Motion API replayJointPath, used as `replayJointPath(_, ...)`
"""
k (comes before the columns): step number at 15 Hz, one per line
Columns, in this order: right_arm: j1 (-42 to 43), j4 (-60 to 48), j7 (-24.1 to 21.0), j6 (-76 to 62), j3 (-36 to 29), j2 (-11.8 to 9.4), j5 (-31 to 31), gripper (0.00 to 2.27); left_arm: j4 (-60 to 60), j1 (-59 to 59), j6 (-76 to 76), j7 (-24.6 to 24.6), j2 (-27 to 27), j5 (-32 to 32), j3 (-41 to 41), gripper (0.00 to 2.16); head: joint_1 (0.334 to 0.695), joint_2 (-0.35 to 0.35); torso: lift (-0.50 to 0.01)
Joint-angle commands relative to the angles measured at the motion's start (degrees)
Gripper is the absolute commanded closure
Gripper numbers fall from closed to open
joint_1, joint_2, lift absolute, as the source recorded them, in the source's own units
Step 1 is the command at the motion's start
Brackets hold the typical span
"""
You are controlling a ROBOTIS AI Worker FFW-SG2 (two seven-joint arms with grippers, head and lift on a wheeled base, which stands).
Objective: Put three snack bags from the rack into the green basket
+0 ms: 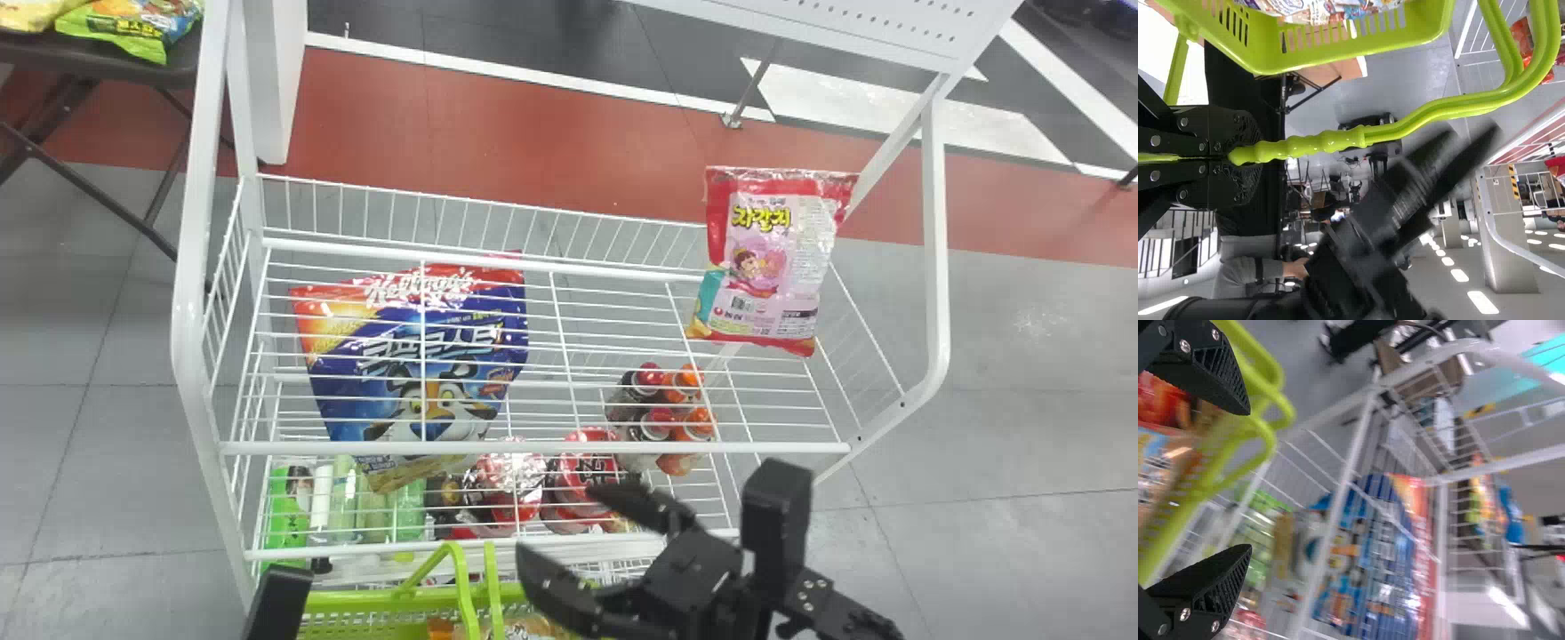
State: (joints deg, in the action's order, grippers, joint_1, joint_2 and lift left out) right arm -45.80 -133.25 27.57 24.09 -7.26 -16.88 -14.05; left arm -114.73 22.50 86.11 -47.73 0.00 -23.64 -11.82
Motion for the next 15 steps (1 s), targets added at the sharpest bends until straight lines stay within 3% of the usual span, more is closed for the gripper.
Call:
replayJointPath(1,-1.9,-1.3,-3.3,-8.7,-1.3,2.0,-2.3,0.07,0.0,0.0,0.0,0.0,-0.1,0.0,-0.2,1.47,0.695,-0.350,0.000)
replayJointPath(3,-3.5,-1.3,-7.1,-14.6,-1.1,3.2,-2.4,0.07,0.1,0.0,0.0,0.1,-0.1,0.0,-0.4,1.47,0.695,-0.350,0.000)
replayJointPath(8,-6.2,-2.8,-9.7,-27.6,-2.4,5.5,-2.3,0.07,1.7,-1.0,-0.4,0.2,-0.1,0.1,-1.1,1.47,0.695,-0.350,0.000)
replayJointPath(10,-6.3,0.2,-11.4,-34.5,-2.2,5.9,-2.3,0.07,1.6,-1.0,-0.4,0.4,-0.1,0.2,-1.8,1.47,0.695,-0.350,0.000)
replayJointPath(15,-6.7,2.4,-12.7,-35.4,-2.6,6.0,-4.2,0.07,1.3,-0.7,-0.4,0.4,-0.1,0.2,-1.7,1.47,0.695,-0.350,0.000)
